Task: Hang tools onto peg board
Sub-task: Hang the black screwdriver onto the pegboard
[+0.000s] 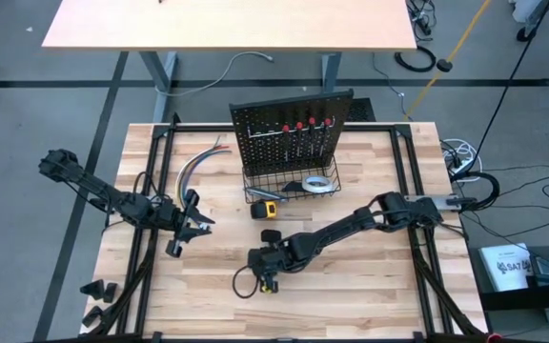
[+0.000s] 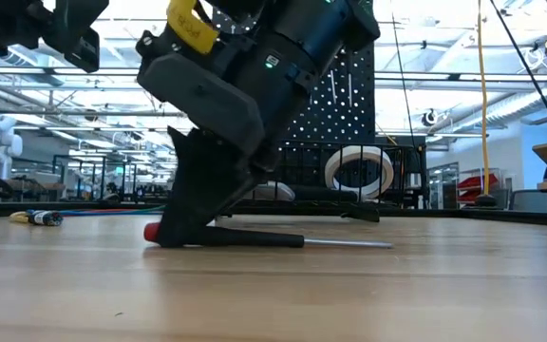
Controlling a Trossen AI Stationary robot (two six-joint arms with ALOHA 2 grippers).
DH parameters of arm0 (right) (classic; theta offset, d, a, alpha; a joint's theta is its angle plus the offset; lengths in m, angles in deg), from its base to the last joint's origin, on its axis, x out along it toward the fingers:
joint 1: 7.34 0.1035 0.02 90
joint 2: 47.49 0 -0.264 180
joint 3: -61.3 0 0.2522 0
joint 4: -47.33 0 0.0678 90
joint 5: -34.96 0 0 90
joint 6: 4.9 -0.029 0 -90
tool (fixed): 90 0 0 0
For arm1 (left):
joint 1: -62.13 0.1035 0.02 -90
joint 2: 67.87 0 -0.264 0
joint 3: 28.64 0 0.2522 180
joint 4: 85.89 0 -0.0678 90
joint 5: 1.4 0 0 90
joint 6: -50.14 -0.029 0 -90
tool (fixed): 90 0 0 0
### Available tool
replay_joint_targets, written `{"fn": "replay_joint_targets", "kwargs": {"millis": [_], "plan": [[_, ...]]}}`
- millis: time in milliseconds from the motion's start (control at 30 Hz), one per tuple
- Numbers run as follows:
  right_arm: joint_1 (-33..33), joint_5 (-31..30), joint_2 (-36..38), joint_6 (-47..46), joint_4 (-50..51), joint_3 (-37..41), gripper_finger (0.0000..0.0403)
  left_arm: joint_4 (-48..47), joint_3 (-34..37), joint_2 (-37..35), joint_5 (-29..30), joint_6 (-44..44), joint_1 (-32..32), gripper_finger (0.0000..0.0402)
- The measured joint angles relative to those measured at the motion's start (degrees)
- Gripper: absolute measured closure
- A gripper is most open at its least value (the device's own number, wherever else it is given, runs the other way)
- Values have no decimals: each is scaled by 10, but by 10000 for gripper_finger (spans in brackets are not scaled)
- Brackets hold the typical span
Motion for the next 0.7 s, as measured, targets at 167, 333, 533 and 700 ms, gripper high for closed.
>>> {"fn": "replay_joint_targets", "kwargs": {"millis": [167,333,533,700], "plan": [[9,-31,3,1,-7,3,368,0,0,0,0,0,0,267],[9,-33,24,-13,-40,8,368,0,0,0,0,0,0,267],[12,-89,95,-3,-72,7,368,0,0,0,-10,1,0,267],[12,-135,137,56,-162,8,368,4,0,0,-51,0,0,267]]}}
